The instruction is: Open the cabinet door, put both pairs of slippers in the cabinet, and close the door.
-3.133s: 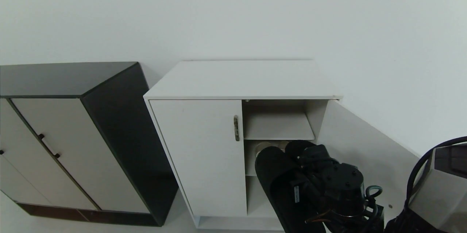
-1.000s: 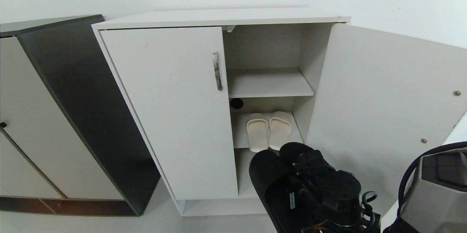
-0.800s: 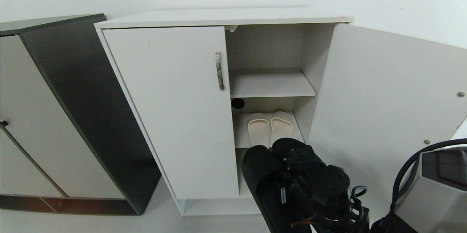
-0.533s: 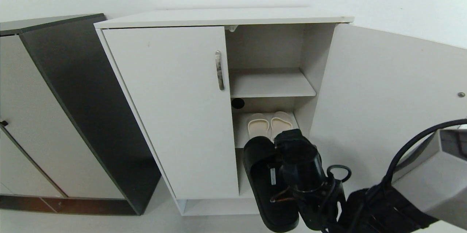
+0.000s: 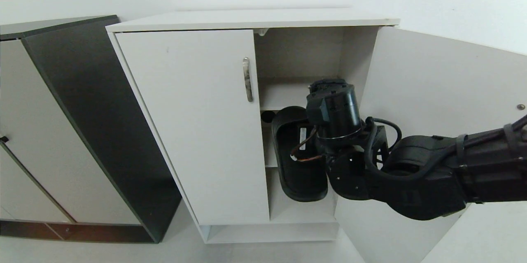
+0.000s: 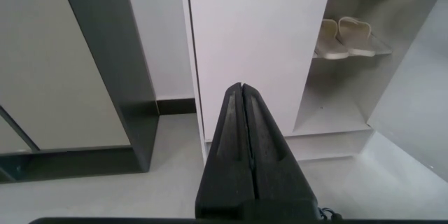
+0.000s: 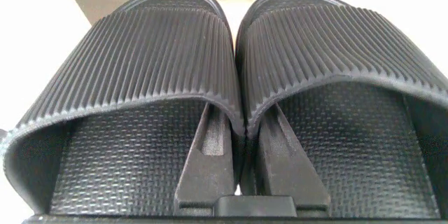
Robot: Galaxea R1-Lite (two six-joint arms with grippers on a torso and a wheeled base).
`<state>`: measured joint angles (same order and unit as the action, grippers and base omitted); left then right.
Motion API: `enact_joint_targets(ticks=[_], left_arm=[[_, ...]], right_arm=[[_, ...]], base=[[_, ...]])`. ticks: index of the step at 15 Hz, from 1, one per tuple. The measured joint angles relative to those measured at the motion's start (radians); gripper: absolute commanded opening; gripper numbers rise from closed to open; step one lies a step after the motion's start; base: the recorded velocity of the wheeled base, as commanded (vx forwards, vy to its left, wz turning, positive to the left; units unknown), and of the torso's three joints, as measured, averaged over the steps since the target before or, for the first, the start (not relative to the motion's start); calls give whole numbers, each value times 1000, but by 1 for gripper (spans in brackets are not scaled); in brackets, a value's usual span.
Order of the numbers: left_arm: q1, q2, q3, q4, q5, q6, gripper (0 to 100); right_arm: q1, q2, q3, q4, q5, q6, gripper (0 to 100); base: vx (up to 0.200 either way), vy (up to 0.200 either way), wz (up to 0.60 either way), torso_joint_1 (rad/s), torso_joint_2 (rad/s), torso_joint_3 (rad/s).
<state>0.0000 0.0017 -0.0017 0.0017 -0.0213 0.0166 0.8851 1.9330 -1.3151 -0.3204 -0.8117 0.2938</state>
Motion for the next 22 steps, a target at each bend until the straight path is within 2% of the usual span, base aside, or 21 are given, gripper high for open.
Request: enact_joint_targets(ticks=[4, 16, 22], left_arm=[[0, 0, 0, 0, 0, 0, 0], [-1, 0, 0, 0, 0, 1, 0], [0, 0, 0, 0, 0, 0, 0]], right_arm=[[0, -14, -18, 3, -1, -4, 0], [0, -17, -3, 2, 2, -4, 0], [-4, -17, 0, 5, 9, -26, 0]], base=[[0, 0, 0, 0, 0, 0], [200, 0, 0, 4, 3, 4], [0, 0, 0, 0, 0, 0]])
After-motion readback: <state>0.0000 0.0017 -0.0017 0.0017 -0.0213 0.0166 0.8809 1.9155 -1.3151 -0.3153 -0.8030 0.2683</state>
